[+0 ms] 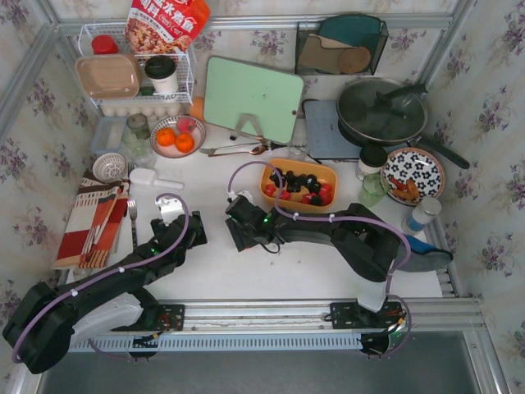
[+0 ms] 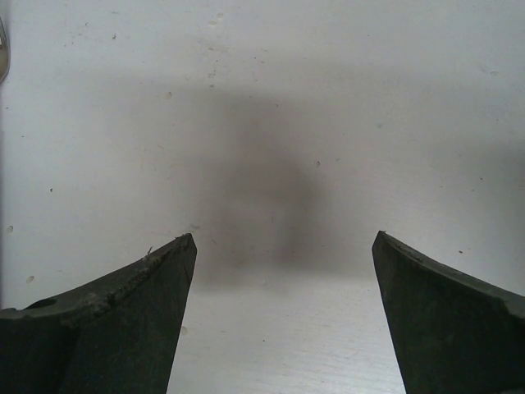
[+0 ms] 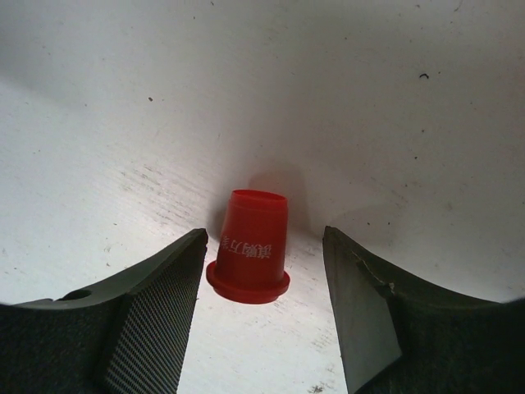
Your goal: Mix the coffee capsules in the storage basket
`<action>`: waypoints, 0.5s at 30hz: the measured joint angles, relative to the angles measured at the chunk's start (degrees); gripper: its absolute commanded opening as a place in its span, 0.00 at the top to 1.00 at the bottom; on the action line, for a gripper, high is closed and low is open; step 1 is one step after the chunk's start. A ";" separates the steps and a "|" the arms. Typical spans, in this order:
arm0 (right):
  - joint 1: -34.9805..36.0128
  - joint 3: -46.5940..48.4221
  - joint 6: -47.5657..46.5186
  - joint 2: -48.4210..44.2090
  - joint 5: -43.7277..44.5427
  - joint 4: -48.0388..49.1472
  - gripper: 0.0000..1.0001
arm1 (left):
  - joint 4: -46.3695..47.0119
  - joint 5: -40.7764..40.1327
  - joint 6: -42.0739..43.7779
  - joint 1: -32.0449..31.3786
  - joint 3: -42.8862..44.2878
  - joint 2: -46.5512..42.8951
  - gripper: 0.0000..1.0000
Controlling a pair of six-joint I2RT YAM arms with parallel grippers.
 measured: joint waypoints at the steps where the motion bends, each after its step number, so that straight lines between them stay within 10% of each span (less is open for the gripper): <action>1: 0.04 0.20 -0.02 0.17 0.09 -0.02 0.34 | 0.00 0.00 0.00 0.00 0.00 0.00 0.09; 15: 1.03 3.52 -0.37 2.80 2.45 -1.62 0.34 | 0.00 0.00 0.00 0.04 0.00 -0.33 0.09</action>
